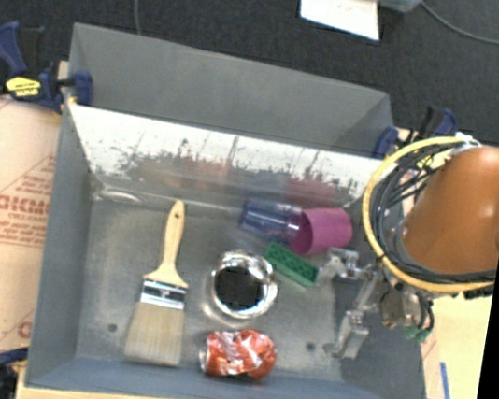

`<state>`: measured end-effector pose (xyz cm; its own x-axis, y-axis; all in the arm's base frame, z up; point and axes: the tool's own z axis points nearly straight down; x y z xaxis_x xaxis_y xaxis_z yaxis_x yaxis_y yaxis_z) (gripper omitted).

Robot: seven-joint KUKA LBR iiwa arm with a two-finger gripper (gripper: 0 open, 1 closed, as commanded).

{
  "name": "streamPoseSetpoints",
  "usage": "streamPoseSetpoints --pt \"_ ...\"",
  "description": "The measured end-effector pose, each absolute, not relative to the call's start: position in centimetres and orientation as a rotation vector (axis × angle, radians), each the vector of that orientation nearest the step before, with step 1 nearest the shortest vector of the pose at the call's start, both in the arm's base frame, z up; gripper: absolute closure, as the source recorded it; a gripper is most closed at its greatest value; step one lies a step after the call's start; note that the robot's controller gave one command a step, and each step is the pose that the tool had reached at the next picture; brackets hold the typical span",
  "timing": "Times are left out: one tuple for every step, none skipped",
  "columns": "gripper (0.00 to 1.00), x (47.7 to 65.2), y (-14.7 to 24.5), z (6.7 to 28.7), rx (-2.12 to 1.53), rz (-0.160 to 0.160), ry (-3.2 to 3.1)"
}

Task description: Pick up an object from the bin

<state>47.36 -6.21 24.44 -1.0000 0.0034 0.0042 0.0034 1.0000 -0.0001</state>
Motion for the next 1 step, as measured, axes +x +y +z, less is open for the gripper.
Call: streamPoseSetpoints --pt "0.0 47.52 -6.18 24.76 0.002 0.002 -3.145"
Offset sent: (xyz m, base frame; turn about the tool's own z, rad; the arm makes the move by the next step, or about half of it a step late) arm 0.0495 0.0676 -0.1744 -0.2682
